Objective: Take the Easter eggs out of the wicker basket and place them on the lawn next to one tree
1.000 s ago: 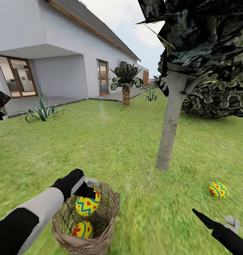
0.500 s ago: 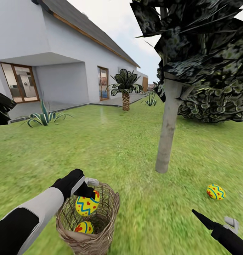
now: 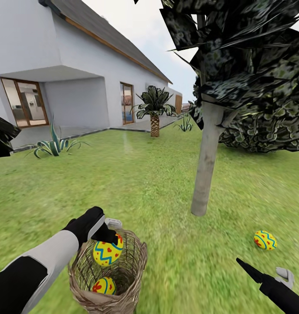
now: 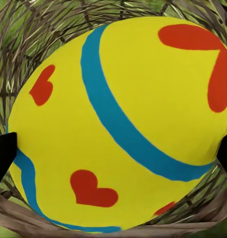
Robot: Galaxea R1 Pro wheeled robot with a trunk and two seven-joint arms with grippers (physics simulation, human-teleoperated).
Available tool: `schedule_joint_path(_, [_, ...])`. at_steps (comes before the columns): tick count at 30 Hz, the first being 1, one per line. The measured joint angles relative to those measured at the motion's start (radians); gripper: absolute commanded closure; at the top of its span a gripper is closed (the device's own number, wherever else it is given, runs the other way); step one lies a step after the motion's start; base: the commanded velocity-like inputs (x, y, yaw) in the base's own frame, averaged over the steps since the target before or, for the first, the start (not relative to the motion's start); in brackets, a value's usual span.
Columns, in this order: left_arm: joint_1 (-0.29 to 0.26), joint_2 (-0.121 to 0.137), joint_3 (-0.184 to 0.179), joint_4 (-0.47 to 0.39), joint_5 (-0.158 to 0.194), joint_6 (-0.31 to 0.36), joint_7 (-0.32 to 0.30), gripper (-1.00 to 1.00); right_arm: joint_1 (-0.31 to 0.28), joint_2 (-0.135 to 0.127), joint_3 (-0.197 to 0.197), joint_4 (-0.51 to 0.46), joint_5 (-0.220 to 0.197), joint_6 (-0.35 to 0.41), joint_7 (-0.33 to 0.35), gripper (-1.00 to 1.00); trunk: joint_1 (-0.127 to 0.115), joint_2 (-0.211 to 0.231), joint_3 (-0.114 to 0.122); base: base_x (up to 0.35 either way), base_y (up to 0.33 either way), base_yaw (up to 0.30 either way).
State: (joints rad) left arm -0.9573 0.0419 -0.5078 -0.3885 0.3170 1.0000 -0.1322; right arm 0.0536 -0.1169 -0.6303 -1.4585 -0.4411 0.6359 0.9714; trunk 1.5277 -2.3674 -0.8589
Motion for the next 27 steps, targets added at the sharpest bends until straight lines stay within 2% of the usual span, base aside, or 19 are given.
schedule_joint_path(27, [0.001, 0.000, 0.000, -0.004, 0.001, 0.017, 0.000, 1.00, 0.001, 0.005, 0.000, -0.002, -0.006, -0.001, 0.004, -1.00, -0.104, 0.189, 0.085, -0.018, 0.000, 0.000])
